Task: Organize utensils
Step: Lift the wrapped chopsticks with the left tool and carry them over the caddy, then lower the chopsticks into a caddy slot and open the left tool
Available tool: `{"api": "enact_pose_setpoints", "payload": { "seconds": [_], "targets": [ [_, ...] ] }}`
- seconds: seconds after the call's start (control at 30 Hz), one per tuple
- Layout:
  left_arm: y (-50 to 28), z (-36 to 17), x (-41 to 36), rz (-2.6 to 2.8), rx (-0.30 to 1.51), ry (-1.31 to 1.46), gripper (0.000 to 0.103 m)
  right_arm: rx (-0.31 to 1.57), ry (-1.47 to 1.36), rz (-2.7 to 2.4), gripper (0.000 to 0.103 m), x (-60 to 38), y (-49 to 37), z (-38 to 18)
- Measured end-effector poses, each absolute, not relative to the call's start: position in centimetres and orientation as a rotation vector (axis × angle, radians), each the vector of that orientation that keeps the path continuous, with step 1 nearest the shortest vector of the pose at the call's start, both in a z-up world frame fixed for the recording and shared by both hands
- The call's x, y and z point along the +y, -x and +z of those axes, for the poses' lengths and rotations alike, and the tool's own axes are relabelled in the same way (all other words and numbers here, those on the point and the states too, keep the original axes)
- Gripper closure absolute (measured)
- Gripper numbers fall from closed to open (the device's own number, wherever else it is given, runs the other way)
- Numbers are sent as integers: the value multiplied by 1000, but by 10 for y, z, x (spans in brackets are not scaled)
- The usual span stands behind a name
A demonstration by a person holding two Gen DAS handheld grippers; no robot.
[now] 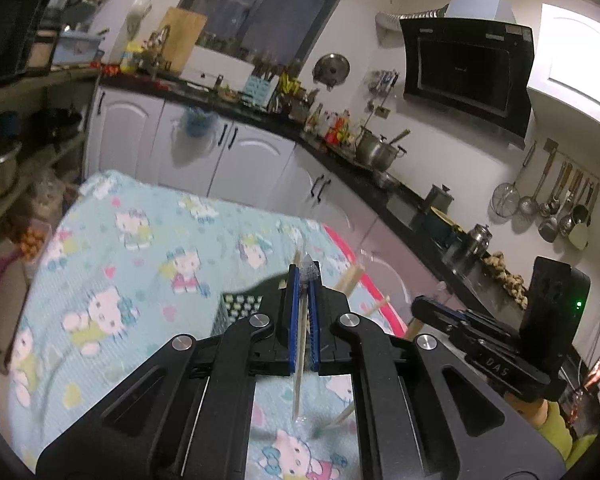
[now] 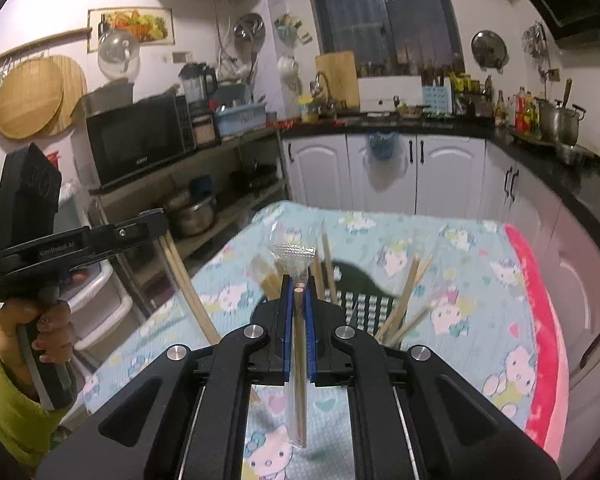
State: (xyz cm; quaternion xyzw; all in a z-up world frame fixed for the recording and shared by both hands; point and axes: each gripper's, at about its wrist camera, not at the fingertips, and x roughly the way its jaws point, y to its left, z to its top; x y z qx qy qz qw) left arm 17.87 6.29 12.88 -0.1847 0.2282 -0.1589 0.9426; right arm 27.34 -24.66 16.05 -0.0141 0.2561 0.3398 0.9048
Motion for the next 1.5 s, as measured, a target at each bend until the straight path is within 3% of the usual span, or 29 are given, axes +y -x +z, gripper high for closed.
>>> {"api": "enact_pose_setpoints", "payload": {
  "seconds": [0.6, 0.83, 1.3, 1.33, 1.37, 1.4, 1.43, 1.5],
  "targets": [
    [-206, 183, 81, -156, 286, 327, 101, 275, -21, 615, 97, -257, -306, 214],
    [-221, 174, 70, -136, 269, 319, 101, 229, 42, 570, 97, -246, -317, 206],
    [-237, 127, 57, -116, 318, 317, 100, 310, 5, 532, 97, -238, -346, 163],
    [-237, 124, 57, -117, 325, 320, 92, 315, 5, 528, 94, -238, -346, 161],
    [-237, 122, 58, -119, 334, 321, 73, 328, 3, 526, 90, -238, -348, 158],
    [-236, 120, 58, -117, 340, 322, 66, 338, 0, 527, 77, -238, -348, 156],
    [-235, 118, 58, -115, 346, 324, 60, 349, -11, 531, 67, -240, -349, 153],
    [-231, 115, 60, -124, 359, 332, 59, 363, -37, 541, 67, -244, -347, 150]
  ]
}}
